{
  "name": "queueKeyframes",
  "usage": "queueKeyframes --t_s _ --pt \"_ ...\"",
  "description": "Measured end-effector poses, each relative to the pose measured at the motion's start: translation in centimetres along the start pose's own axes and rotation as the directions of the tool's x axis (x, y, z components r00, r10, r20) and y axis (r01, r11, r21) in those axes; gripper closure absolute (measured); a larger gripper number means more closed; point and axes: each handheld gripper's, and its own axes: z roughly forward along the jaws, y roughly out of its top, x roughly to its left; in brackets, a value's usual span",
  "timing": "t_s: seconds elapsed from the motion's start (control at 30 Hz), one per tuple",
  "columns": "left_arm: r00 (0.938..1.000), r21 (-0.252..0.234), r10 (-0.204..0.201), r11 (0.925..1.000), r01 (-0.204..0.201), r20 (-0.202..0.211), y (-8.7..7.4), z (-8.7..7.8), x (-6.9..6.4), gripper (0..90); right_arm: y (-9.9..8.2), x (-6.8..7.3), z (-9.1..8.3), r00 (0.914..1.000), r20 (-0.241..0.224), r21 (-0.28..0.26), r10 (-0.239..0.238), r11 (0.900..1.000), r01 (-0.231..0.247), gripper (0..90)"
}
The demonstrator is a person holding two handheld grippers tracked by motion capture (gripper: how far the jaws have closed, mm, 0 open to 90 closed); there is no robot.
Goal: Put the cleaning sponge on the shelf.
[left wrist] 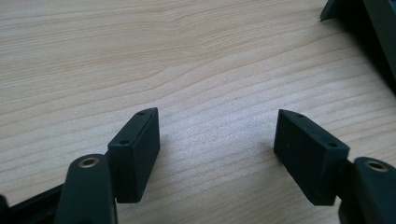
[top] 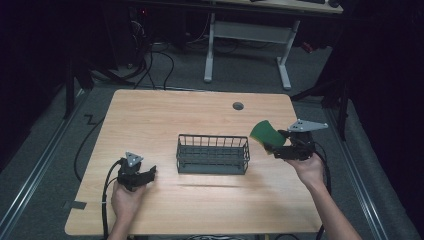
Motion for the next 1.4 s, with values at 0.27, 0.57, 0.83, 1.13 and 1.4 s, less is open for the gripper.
queueKeyframes --t_s 0.27,0.57,0.83,1.13,1.4 --pt "1.0 0.0 -0.001 1.0 0.001 0.001 0.0 0.0 0.0 32.2 2.6 1.9 0.1 0.996 -0.069 -0.018 -0.058 0.9982 0.056 24.6" --pt "1.0 0.0 -0.001 1.0 0.001 0.001 0.0 0.0 0.0 32.2 4.9 3.9 2.3 0.9803 -0.129 0.017 -0.149 0.9881 0.153 24.5" --pt "1.0 0.0 -0.001 1.0 0.001 0.001 0.0 0.0 0.0 32.2 5.6 4.6 5.5 0.9622 -0.189 0.076 -0.196 0.9739 0.214 24.3" --pt "1.0 0.0 -0.001 1.0 0.001 0.001 0.0 0.0 0.0 32.3 5.1 4.3 7.5 0.949 -0.233 0.121 -0.212 0.9621 0.244 24.1" --pt "1.0 0.0 -0.001 1.0 0.001 0.0 0.0 0.0 0.0 32.3 4.6 4.3 8.7 0.9383 -0.255 0.147 -0.233 0.9498 0.276 23.8"
